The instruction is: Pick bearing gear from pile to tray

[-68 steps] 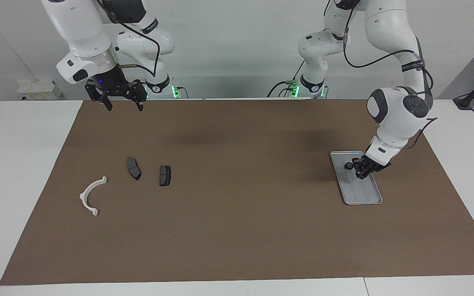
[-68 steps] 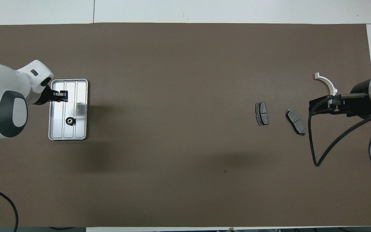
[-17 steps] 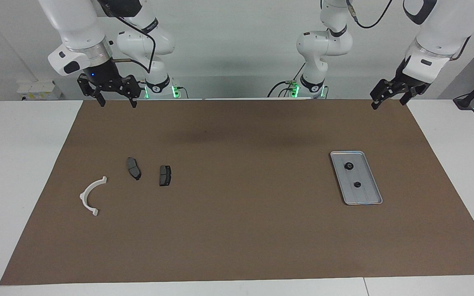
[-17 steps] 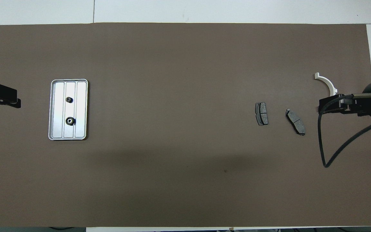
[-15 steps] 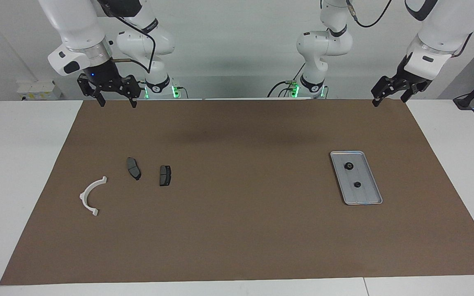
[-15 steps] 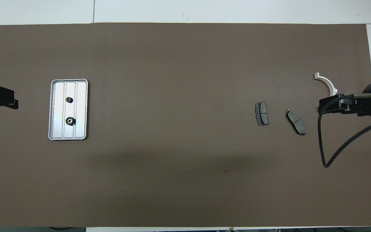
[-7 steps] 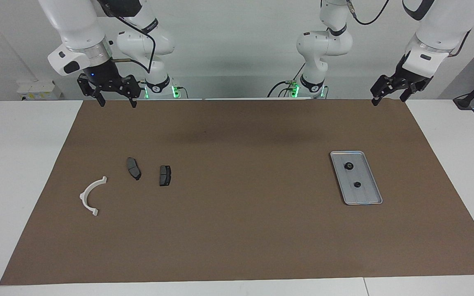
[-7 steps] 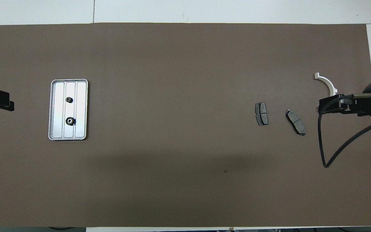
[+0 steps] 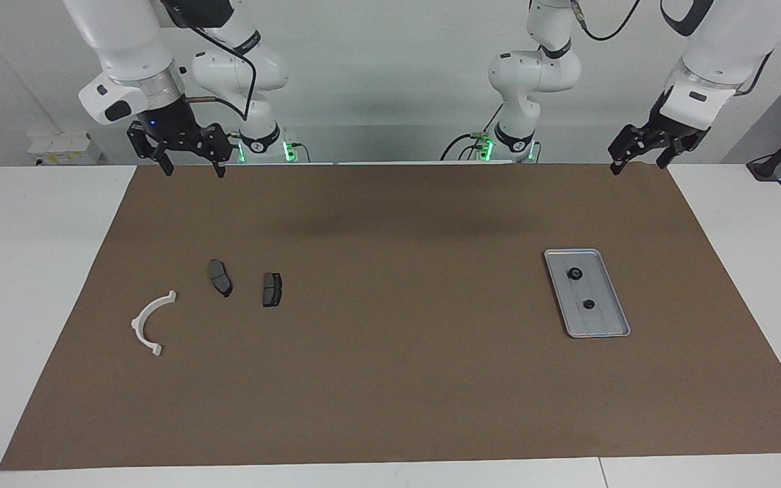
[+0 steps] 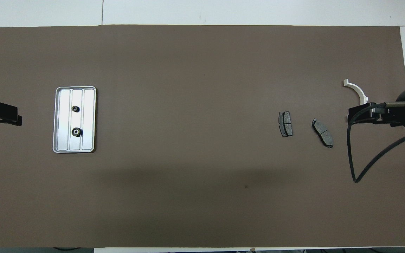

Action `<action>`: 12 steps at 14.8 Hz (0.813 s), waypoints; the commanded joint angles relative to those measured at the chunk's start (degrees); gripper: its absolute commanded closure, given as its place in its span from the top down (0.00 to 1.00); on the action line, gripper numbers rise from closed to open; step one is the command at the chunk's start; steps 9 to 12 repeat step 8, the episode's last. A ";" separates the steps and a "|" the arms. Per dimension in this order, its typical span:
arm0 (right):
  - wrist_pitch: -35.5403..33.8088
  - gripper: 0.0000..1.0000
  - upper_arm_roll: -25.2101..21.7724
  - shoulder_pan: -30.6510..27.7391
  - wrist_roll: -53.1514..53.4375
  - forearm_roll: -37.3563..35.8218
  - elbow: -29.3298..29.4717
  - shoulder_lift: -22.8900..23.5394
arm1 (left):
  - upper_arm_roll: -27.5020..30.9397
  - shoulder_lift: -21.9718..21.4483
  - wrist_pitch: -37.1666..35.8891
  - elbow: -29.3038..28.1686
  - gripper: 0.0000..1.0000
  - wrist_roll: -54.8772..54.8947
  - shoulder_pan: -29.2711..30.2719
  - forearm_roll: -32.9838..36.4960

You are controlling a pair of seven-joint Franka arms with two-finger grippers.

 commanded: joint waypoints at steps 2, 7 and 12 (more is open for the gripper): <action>0.06 1.00 0.25 -0.22 0.19 -0.76 -0.13 -0.56 | 0.26 -1.74 -0.10 -1.92 1.00 0.94 0.03 -0.91; 0.06 1.00 0.25 -0.22 0.10 -0.67 -0.22 -0.56 | 0.17 -1.92 -0.19 -2.10 1.00 1.64 0.03 -1.00; 0.06 1.00 0.25 -0.22 0.10 -0.67 -0.22 -0.56 | 0.26 -1.92 -0.19 -2.10 1.00 1.65 0.03 -1.00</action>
